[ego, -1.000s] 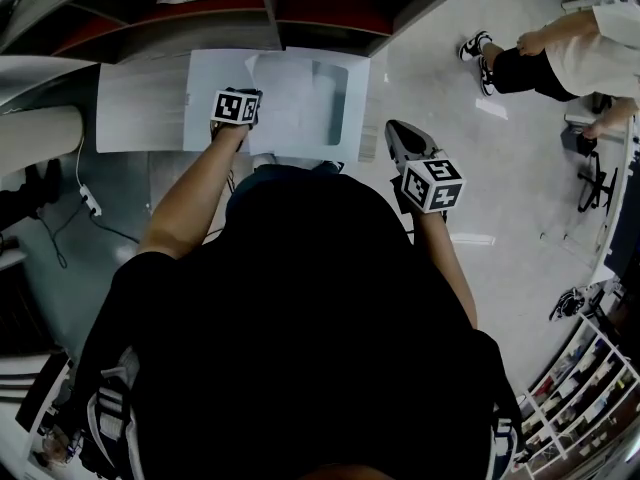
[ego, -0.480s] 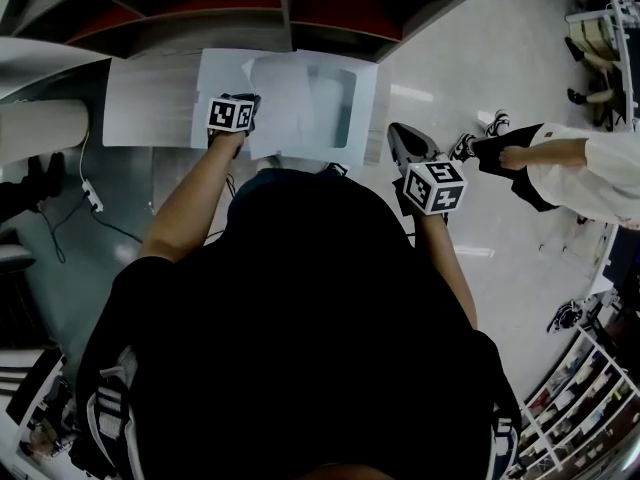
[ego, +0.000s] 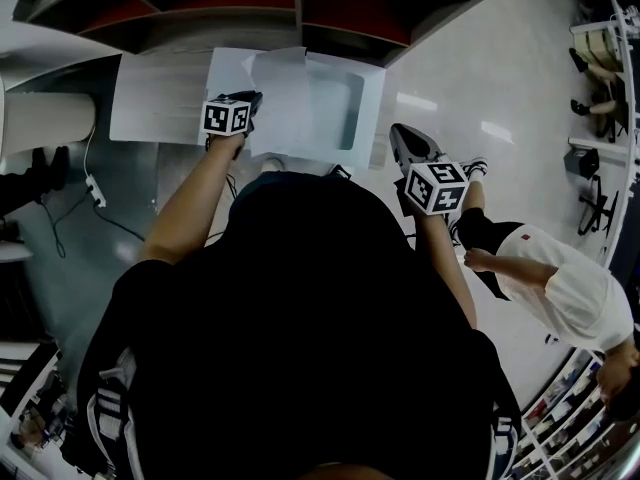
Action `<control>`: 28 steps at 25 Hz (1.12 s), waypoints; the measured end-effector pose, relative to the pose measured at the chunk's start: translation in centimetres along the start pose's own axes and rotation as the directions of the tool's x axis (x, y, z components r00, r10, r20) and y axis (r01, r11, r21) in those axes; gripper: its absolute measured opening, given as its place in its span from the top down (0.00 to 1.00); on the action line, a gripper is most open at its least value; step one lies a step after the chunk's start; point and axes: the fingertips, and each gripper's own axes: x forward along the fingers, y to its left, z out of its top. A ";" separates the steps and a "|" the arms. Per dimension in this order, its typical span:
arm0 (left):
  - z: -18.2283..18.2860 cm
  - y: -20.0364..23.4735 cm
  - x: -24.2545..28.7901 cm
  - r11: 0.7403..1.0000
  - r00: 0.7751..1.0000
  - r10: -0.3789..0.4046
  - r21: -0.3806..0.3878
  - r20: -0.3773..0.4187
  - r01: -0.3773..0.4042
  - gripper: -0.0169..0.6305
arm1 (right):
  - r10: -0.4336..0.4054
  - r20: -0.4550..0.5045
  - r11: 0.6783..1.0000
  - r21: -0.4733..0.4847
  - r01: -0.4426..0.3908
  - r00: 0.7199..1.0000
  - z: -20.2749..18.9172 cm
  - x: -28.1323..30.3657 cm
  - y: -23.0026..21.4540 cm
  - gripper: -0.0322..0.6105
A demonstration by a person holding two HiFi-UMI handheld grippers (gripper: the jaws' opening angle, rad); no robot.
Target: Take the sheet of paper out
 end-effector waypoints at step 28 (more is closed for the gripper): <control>4.7 -1.7 -10.8 0.999 0.977 -0.031 0.049 0.209 0.022 0.92 | 0.061 0.008 0.997 -0.038 -0.061 0.998 1.3 1.5 2.6 0.93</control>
